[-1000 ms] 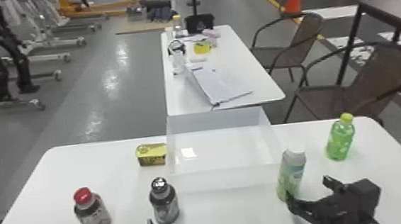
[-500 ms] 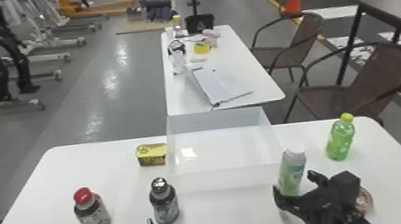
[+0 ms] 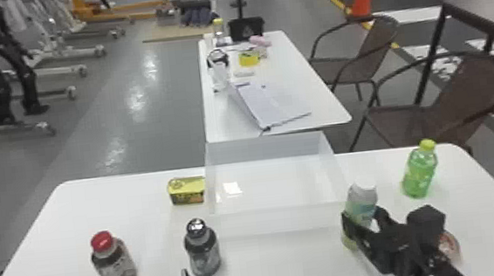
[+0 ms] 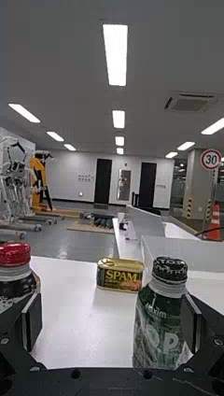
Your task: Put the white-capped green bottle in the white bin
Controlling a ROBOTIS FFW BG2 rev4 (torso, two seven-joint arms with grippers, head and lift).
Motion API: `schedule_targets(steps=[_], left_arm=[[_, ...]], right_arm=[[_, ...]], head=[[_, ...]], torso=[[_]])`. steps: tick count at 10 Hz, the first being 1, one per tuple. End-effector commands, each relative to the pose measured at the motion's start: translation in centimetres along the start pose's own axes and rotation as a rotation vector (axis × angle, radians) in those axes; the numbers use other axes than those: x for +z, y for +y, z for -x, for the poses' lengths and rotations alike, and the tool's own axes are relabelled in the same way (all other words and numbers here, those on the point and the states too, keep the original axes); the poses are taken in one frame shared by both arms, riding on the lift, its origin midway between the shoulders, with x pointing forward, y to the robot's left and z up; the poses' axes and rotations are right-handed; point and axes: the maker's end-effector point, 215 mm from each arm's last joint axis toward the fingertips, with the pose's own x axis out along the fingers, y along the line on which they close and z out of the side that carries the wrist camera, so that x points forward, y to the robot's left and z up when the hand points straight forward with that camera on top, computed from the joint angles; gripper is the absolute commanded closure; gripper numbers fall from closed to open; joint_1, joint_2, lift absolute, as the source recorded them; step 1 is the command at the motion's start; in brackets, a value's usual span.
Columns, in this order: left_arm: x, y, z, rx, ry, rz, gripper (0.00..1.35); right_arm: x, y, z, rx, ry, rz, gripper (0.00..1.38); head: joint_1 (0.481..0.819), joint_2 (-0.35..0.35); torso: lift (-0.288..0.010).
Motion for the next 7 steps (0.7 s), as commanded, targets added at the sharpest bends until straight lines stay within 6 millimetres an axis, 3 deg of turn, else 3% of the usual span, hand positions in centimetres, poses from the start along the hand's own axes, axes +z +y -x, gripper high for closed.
schedule_targets(steps=[1, 3, 4, 6, 7], left_arm=[[0.0, 0.0, 0.0, 0.002, 0.0, 0.005, 0.18], [-0.1, 0.0, 0.1, 0.003, 0.001, 0.008, 0.18], [0.0, -0.1, 0.0, 0.002, -0.002, 0.009, 0.18], [-0.1, -0.1, 0.0, -0.002, -0.001, 0.013, 0.18], [-0.1, 0.0, 0.1, 0.0, 0.001, 0.013, 0.18]], right_arm=[[1.2, 1.0, 1.3, -0.004, -0.029, -0.014, 0.92], [1.3, 1.7, 2.5, -0.009, -0.031, -0.042, 0.92], [2.4, 1.7, 2.9, -0.009, -0.052, -0.046, 0.92], [6.6, 0.9, 3.8, -0.015, -0.109, -0.038, 0.92], [9.7, 0.5, 3.9, -0.02, -0.162, -0.04, 0.92]], head=[[0.549, 0.0], [0.549, 0.0], [0.549, 0.0], [0.549, 0.0], [0.549, 0.0]], torso=[[-0.1], [-0.1], [-0.1], [-0.1], [-0.1]])
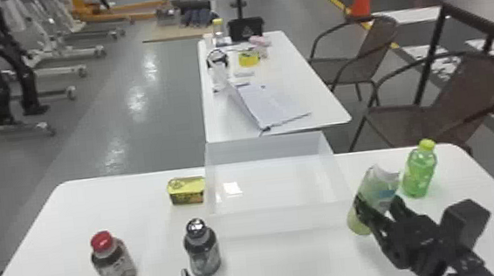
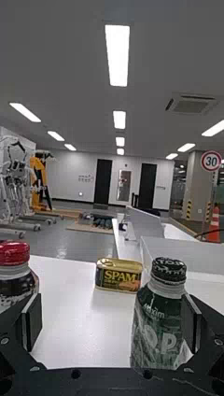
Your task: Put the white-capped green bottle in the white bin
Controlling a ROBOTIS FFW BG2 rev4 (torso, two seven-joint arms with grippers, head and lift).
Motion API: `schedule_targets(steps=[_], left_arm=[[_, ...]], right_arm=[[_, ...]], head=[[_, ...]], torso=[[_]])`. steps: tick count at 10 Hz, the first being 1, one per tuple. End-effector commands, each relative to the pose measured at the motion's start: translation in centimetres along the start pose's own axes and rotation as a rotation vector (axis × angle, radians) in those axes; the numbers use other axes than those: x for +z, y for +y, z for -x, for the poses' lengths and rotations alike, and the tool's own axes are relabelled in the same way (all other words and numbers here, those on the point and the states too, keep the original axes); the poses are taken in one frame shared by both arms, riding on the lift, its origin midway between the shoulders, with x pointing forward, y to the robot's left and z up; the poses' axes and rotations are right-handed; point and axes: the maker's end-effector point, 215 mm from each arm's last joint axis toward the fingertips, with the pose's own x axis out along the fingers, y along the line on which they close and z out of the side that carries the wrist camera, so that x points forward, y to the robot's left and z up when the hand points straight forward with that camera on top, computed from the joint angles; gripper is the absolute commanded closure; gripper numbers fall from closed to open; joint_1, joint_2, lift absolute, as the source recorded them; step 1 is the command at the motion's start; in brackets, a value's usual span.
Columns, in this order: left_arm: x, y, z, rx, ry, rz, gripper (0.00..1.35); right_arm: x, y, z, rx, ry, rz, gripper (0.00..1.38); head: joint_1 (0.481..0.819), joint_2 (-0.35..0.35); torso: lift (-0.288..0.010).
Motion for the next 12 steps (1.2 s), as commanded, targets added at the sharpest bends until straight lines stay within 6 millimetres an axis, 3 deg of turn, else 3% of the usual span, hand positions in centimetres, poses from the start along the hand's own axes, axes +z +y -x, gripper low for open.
schedule_targets(steps=[1, 2, 3, 6, 10, 12], left_arm=[[0.0, -0.1, 0.0, 0.0, -0.001, 0.003, 0.18], [0.0, -0.2, -0.1, -0.002, -0.001, 0.002, 0.18], [0.0, -0.2, -0.1, -0.004, 0.0, 0.002, 0.18], [-0.1, -0.4, -0.1, -0.004, 0.0, 0.011, 0.18], [0.1, -0.9, -0.5, -0.011, -0.015, 0.02, 0.18], [0.0, -0.8, -0.5, -0.011, -0.015, 0.021, 0.18]], right_arm=[[4.8, -0.4, -0.9, 0.006, -0.082, 0.003, 0.92], [7.0, -0.9, -1.9, 0.014, -0.12, 0.009, 0.92], [8.0, -1.0, -2.9, 0.028, -0.139, 0.019, 0.92], [6.9, -1.0, -5.6, 0.051, -0.14, 0.016, 0.92], [3.4, -1.2, -8.1, 0.054, -0.098, 0.001, 0.92], [3.6, -2.6, -8.9, 0.03, -0.102, 0.011, 0.92]], head=[[0.549, 0.0], [0.549, 0.0], [0.549, 0.0], [0.549, 0.0], [0.549, 0.0], [0.549, 0.0]], torso=[[-0.1], [-0.1], [-0.1], [-0.1], [-0.1], [-0.1]])
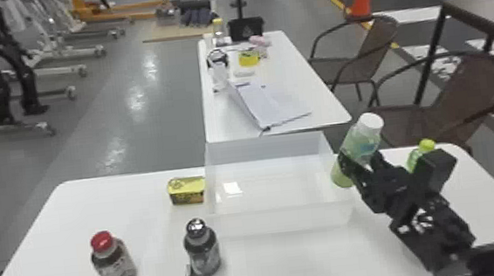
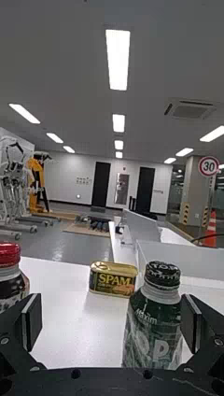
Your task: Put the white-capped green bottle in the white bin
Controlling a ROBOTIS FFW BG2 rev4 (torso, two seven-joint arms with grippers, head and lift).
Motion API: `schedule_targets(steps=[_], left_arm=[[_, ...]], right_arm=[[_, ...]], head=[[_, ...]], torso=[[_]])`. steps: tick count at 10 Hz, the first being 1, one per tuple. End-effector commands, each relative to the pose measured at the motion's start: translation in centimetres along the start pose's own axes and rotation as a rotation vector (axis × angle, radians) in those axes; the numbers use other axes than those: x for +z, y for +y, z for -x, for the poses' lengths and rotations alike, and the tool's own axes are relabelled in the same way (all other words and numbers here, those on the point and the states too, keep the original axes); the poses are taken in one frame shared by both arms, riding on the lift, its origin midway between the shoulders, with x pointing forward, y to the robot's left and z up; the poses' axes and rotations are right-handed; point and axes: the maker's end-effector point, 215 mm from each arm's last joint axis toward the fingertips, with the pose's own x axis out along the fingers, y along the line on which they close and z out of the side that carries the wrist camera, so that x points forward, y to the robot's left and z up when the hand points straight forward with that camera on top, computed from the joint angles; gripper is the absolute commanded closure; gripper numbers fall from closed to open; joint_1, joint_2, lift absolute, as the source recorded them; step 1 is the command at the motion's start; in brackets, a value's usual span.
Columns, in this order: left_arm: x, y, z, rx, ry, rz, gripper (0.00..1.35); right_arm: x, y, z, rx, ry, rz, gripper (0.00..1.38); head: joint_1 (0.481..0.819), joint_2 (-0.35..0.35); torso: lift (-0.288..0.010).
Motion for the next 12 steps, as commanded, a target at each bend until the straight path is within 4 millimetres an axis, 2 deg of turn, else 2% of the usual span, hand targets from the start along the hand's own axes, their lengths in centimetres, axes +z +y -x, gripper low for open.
schedule_targets(steps=[1, 3, 4, 6, 8, 12], left_arm=[[0.0, -0.1, -0.1, -0.003, -0.002, 0.001, 0.18], [0.0, -0.7, -0.4, -0.019, -0.008, 0.006, 0.18], [0.0, -0.9, -0.5, -0.024, -0.011, 0.012, 0.18], [0.0, -1.1, -0.9, -0.03, -0.016, 0.015, 0.18], [0.4, -2.2, -1.7, -0.055, -0.032, 0.028, 0.18], [0.5, -2.9, -2.2, -0.065, -0.042, 0.043, 0.18]], right_arm=[[1.4, -1.9, -1.3, -0.022, -0.023, 0.005, 0.92], [2.5, -2.8, -2.8, -0.025, -0.039, 0.011, 0.92], [4.6, -3.7, -4.0, -0.033, -0.07, 0.009, 0.92], [4.1, -3.5, -4.8, -0.038, -0.064, -0.024, 0.92], [3.4, -3.0, -6.1, -0.026, -0.044, -0.064, 0.92], [1.2, -1.0, -7.2, 0.0, 0.0, -0.155, 0.92]], head=[[0.549, 0.0], [0.549, 0.0], [0.549, 0.0], [0.549, 0.0], [0.549, 0.0], [0.549, 0.0]], torso=[[-0.1], [-0.1], [-0.1], [-0.1], [-0.1], [-0.1]])
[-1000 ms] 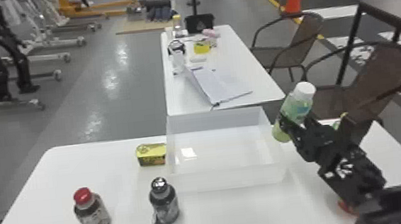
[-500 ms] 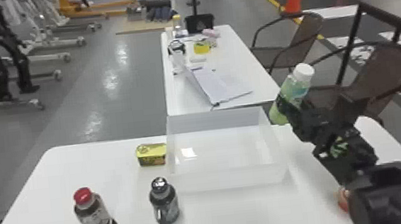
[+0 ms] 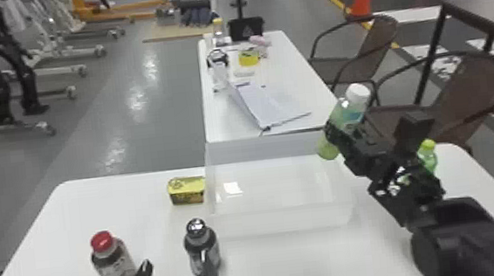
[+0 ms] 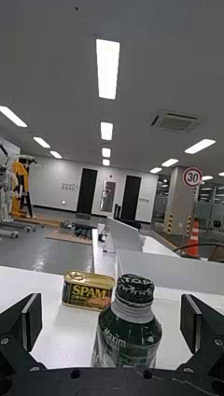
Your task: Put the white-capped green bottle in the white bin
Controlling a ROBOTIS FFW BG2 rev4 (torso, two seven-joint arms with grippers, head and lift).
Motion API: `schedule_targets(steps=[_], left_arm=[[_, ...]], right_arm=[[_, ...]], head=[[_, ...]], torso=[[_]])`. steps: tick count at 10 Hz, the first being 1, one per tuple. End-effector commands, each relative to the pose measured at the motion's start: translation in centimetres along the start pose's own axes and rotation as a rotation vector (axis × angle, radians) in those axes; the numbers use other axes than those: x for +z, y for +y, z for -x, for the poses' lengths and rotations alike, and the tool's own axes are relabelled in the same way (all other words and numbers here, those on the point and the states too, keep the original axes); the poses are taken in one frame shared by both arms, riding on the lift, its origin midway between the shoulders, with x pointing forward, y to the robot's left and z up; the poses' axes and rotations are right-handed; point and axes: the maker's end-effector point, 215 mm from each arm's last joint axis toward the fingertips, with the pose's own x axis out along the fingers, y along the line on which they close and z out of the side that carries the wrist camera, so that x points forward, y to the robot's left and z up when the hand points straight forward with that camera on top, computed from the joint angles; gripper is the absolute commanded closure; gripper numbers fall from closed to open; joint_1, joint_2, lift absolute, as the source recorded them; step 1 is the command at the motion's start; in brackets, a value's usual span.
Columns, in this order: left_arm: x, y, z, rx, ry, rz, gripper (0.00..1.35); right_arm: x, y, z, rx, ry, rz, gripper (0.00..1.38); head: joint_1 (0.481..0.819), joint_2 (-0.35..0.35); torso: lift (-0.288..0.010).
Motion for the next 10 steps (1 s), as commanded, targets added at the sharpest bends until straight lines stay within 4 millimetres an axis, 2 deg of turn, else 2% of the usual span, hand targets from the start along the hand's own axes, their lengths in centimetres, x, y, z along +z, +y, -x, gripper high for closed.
schedule_targets(steps=[1, 2, 3, 4, 5, 10], left_arm=[[0.1, -0.2, -0.2, -0.004, -0.006, 0.002, 0.18], [0.3, -0.2, -0.2, -0.006, -0.01, 0.001, 0.18], [0.3, -0.1, -0.2, -0.005, -0.012, 0.001, 0.18], [0.3, -0.1, -0.2, -0.006, -0.012, 0.0, 0.17], [0.4, -0.1, -0.2, -0.007, -0.014, -0.003, 0.18], [0.4, 0.1, 0.1, -0.003, -0.017, -0.004, 0.18]], right_arm=[[-1.2, 0.4, -0.2, 0.0, 0.025, -0.022, 0.92], [-2.1, 0.7, -0.3, 0.007, 0.049, -0.029, 0.92], [-2.9, 0.6, -0.2, 0.007, 0.068, -0.035, 0.72], [-3.2, 0.6, -0.2, 0.005, 0.073, -0.04, 0.35], [-3.2, 0.5, -0.2, 0.005, 0.074, -0.038, 0.06], [-3.0, 0.8, 0.3, 0.003, 0.047, -0.047, 0.1]], head=[[0.549, 0.0], [0.549, 0.0], [0.549, 0.0], [0.549, 0.0], [0.549, 0.0], [0.549, 0.0]], torso=[[-0.1], [-0.1], [-0.1], [-0.1], [-0.1], [-0.1]])
